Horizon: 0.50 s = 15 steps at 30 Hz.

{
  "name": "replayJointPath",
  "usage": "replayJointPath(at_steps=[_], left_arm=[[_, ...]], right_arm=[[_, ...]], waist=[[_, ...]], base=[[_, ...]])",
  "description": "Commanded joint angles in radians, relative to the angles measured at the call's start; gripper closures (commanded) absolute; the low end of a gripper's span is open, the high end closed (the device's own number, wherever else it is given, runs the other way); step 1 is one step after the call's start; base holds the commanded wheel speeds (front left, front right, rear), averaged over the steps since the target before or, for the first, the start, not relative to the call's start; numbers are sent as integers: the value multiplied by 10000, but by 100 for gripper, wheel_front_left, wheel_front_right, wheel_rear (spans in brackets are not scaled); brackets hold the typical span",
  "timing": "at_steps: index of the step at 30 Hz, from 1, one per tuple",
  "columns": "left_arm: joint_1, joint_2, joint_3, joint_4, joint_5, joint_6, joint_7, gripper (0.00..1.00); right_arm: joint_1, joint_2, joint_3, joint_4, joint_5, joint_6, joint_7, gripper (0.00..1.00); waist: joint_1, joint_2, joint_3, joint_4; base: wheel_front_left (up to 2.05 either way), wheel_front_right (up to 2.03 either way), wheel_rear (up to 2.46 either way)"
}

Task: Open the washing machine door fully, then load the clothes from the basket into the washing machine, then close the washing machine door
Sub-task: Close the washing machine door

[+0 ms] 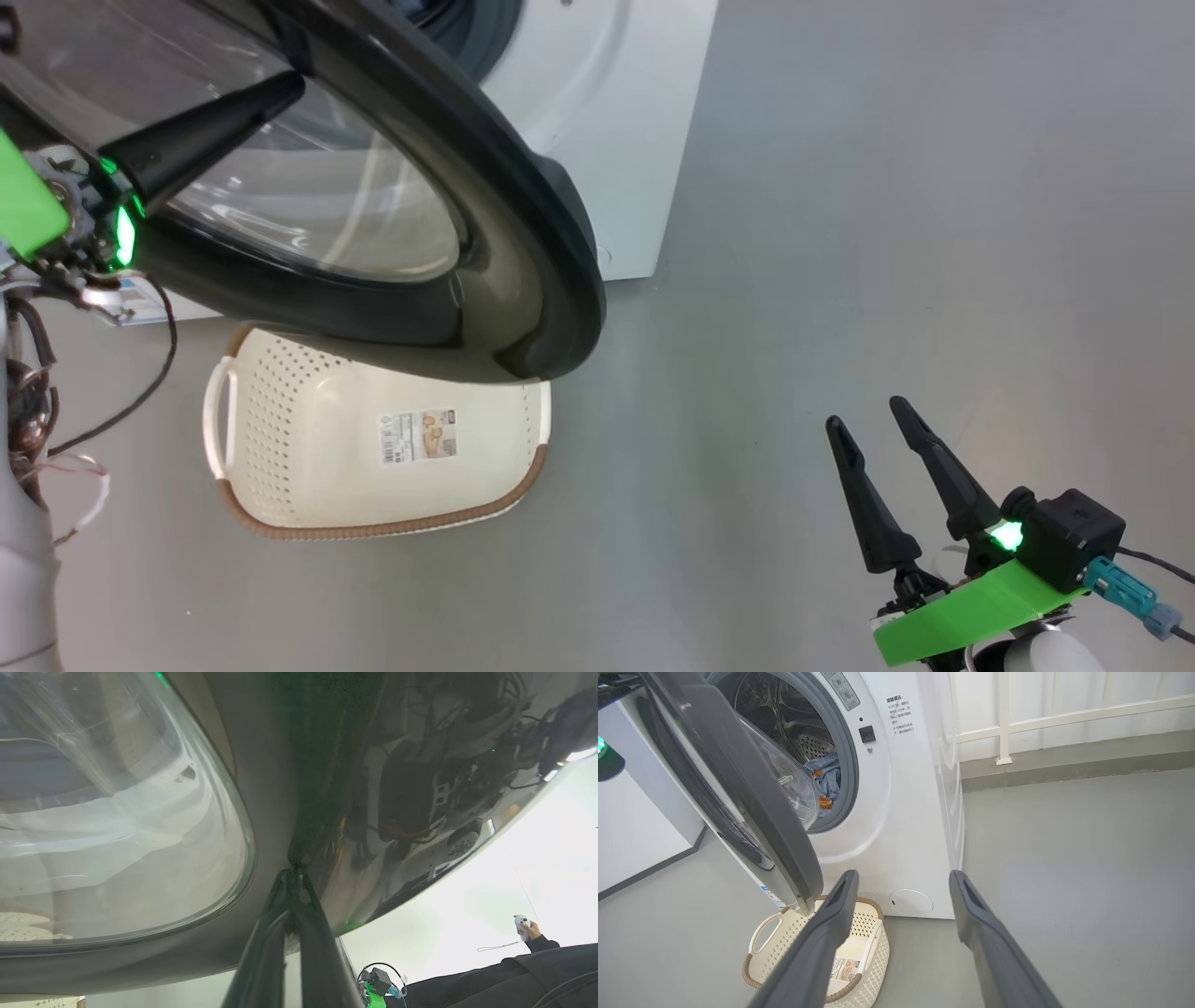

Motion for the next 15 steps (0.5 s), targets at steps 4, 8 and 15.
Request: replayJointPath(at_steps=[4,8,15], left_arm=[[-642,357,354,96,247,-181,-313,100],[-893,348,381,422,396,-235,-631,100],[-1275,396,400,932,522,-269,-986,100]], right_arm=[[-272,36,222,-296,-137,16,-48,0],[-313,94,236,-312,-166,16,-48,0],[-384,141,268,-312,-184,16,-48,0]], waist=[[0,-1,152,-201],[0,-1,227,-292],[0,-1,309,-401]], base=[[0,0,0],[0,0,0],[0,0,0]])
